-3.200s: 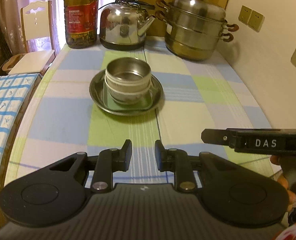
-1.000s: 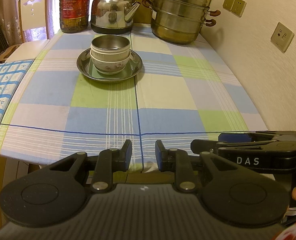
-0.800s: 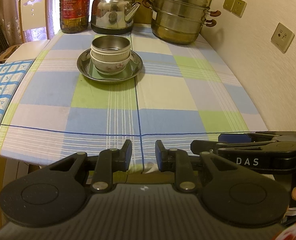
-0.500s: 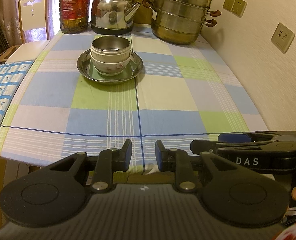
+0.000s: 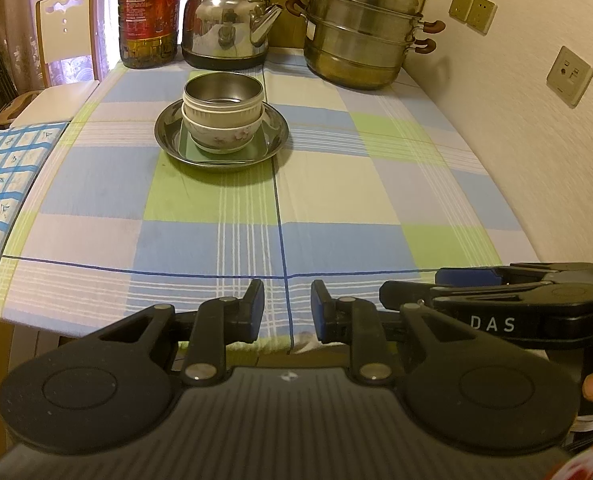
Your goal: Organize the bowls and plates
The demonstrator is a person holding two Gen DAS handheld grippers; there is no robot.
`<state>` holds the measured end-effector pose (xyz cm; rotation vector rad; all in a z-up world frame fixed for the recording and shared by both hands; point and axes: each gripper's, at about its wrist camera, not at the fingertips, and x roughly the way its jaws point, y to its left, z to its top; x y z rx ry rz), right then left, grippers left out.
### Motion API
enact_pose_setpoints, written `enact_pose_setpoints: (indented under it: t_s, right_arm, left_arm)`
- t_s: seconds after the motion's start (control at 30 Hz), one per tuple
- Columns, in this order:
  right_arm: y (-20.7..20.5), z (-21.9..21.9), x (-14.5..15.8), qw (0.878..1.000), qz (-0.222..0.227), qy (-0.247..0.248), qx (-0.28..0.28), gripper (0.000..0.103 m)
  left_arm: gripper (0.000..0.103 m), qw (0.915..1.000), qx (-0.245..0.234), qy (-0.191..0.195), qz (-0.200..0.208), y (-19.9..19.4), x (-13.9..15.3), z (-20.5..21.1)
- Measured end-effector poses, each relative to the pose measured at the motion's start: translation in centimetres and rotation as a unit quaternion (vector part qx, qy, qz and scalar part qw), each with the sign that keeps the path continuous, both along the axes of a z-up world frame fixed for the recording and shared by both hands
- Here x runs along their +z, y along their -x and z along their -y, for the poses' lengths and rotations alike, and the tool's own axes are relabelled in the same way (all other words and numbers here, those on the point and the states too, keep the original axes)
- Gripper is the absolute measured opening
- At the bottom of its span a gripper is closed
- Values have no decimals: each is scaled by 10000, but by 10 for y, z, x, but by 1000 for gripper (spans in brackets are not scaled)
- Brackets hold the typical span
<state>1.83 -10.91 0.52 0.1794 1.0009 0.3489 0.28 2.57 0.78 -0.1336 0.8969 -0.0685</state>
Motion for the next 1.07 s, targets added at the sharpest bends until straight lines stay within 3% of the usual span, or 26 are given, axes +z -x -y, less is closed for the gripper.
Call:
enact_pose_setpoints:
  t_s: [1.07]
  right_arm:
    - [-19, -10, -4, 9999, -137, -32, -3, 66]
  left_arm:
    - [24, 9999, -1, -23, -122, -33, -3, -21]
